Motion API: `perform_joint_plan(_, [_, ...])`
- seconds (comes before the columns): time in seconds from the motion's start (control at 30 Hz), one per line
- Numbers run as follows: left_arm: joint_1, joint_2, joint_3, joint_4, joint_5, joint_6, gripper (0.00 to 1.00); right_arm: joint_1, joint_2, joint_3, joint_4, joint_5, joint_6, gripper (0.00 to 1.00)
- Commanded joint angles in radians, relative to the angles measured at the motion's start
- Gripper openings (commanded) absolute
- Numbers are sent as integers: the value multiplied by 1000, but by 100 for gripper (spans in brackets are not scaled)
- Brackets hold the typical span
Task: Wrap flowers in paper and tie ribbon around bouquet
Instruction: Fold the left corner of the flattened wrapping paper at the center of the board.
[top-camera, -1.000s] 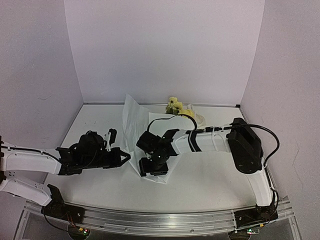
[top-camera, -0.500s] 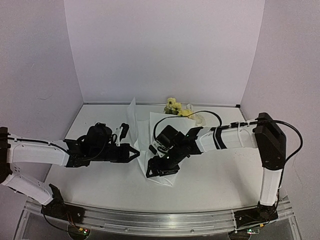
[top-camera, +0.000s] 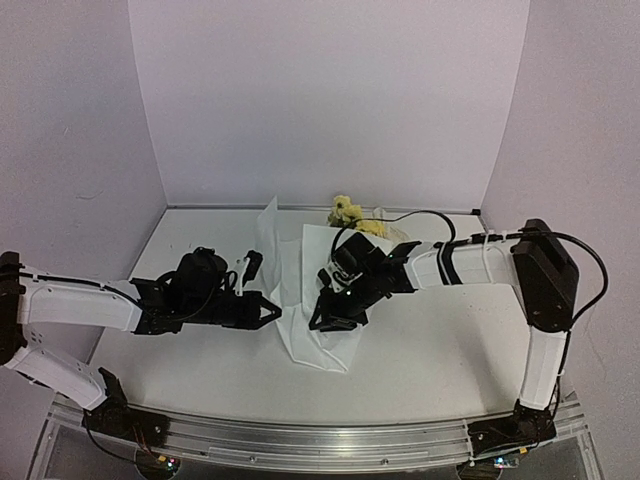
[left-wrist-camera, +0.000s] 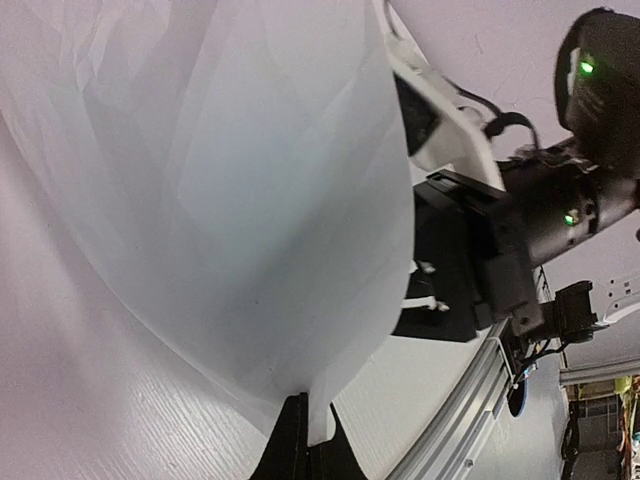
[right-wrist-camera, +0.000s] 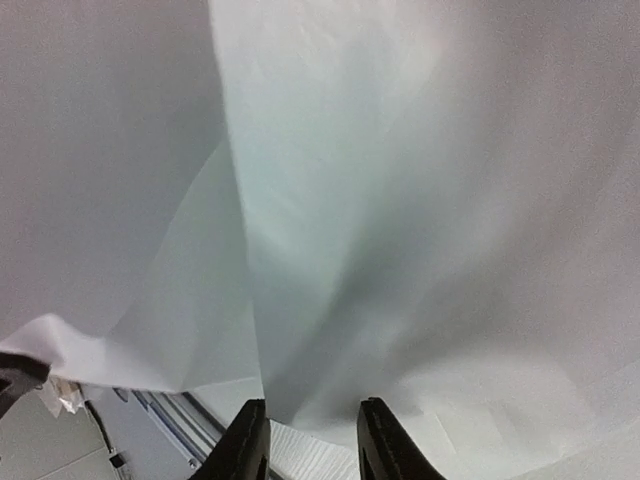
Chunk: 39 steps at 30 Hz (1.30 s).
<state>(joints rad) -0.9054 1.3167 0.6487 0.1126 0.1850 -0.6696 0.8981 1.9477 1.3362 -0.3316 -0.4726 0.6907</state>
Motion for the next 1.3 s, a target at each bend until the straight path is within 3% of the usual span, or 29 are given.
perform_joint_plan(0.0, [-19,15,64,41,37,50,0,2,116,60,52,42,102,18])
perform_joint_plan(0.17, [-38,73,111,34,68,85,0,2,188,68,92,48,159,19])
perform_joint_plan(0.33, [-50,135,144,23,99,101,0,2,144,8,159,46,168,49])
perform_joint_plan(0.47, [-50,147,152,17,88,102,0,-1,59,-58,177,59,152,55])
perform_joint_plan(0.9, [-54,206,214,8,140,127,0,-31,-142,-236,282,132,210,61])
perform_joint_plan(1.07, [-67,249,258,-9,168,145,0,-36,-239,-325,258,238,186,61])
perform_joint_plan(1.27, [-86,341,342,-72,201,179,0,-51,-292,-415,195,344,197,43])
